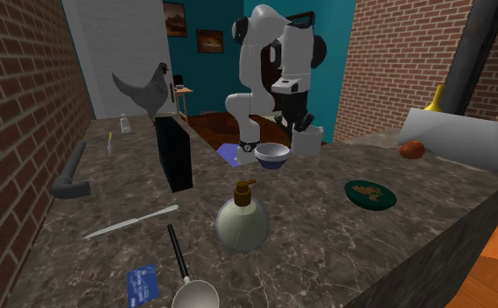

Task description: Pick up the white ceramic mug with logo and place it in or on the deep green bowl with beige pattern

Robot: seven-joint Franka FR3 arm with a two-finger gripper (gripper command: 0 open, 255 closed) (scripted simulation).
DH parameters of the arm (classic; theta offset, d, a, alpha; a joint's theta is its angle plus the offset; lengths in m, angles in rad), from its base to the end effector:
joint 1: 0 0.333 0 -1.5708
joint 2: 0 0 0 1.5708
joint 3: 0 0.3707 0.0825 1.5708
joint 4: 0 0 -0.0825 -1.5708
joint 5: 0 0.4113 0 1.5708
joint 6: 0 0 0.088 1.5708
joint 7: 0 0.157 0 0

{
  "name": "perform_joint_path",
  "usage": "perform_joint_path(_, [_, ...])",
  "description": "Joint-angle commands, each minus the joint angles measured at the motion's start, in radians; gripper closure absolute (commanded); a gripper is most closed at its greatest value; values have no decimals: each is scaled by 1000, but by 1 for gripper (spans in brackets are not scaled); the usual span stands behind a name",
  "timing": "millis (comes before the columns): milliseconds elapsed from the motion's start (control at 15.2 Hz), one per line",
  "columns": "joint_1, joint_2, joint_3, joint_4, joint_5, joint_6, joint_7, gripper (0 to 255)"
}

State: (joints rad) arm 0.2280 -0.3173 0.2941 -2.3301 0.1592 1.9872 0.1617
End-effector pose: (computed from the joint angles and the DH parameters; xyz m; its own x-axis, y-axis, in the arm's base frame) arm 0.3849 0.2456 0.4438 0.9604 0.2748 -0.0450 0.2728 -0.9610 -0.0459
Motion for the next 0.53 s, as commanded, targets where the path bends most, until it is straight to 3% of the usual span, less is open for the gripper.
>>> perform_joint_path(0, [3, 30, 13, 38, -5, -6, 22, 255])
perform_joint_path(462, [32, 274, 100, 298, -77, -21, 182, 255])
